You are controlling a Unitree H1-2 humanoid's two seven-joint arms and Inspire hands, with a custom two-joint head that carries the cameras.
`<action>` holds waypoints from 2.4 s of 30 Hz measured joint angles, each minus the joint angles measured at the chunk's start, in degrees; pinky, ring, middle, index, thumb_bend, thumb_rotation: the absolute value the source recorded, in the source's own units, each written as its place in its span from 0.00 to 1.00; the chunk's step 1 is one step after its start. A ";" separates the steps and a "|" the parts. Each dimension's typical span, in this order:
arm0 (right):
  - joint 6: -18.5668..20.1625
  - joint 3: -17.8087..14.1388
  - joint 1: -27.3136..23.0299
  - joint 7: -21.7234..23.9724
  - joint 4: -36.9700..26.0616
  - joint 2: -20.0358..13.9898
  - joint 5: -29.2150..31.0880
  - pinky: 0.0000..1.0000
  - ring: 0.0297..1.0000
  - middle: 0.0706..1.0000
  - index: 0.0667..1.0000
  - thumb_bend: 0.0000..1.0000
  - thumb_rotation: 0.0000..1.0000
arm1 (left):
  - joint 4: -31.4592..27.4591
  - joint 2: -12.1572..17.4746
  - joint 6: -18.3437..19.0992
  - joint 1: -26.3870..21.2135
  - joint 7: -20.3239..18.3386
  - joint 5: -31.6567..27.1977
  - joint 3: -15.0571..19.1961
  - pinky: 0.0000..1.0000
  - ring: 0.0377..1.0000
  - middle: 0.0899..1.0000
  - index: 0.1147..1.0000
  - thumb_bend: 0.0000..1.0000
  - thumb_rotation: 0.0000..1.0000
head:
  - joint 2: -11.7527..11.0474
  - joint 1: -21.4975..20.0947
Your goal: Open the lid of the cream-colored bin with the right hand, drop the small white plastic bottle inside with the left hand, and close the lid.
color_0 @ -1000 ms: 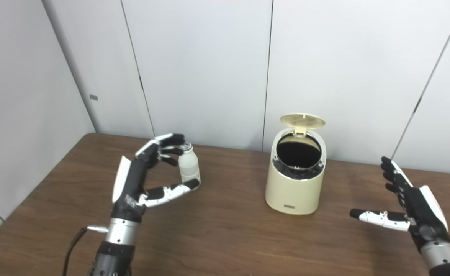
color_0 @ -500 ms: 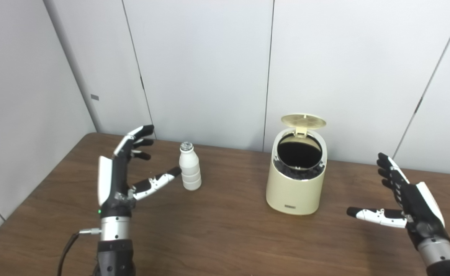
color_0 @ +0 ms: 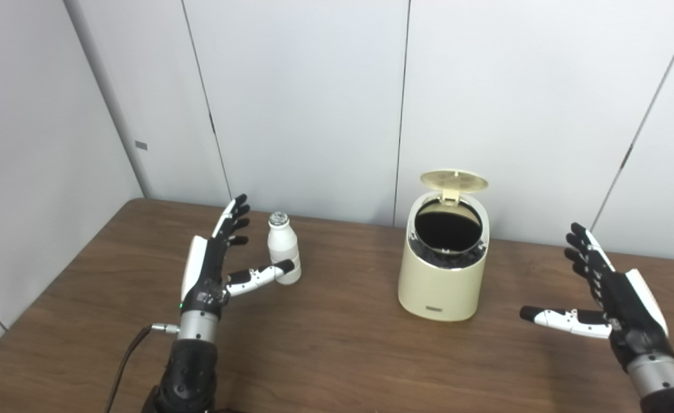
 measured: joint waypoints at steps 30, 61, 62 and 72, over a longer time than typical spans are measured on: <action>2.37 2.40 0.01 0.11 -3.42 -2.08 -2.43 0.84 0.91 0.96 0.98 0.81 0.07 | 16.87 1.75 -1.72 -4.93 5.16 1.17 -5.09 0.72 0.80 0.81 0.84 0.90 0.20 | 0.53 -0.79; 3.77 2.82 0.07 1.08 -4.45 -3.23 -3.73 0.81 0.91 0.96 0.97 0.83 0.11 | 27.17 -2.49 -10.18 -11.74 22.33 3.30 -4.04 0.38 0.38 0.44 0.46 0.50 0.00 | 1.41 -1.50; 3.77 2.81 0.06 1.09 -4.45 -3.37 -3.73 0.81 0.90 0.95 0.97 0.83 0.11 | 27.95 -2.59 -10.43 -12.29 23.10 3.35 -4.07 0.37 0.38 0.43 0.46 0.50 0.00 | 1.41 -1.50; 3.80 2.41 0.08 1.12 -4.50 -3.98 -3.47 0.79 0.88 0.95 0.95 0.84 0.09 | 31.33 -2.32 -12.34 -14.08 25.35 3.32 -4.94 0.34 0.38 0.41 0.47 0.50 0.00 | 1.67 -1.85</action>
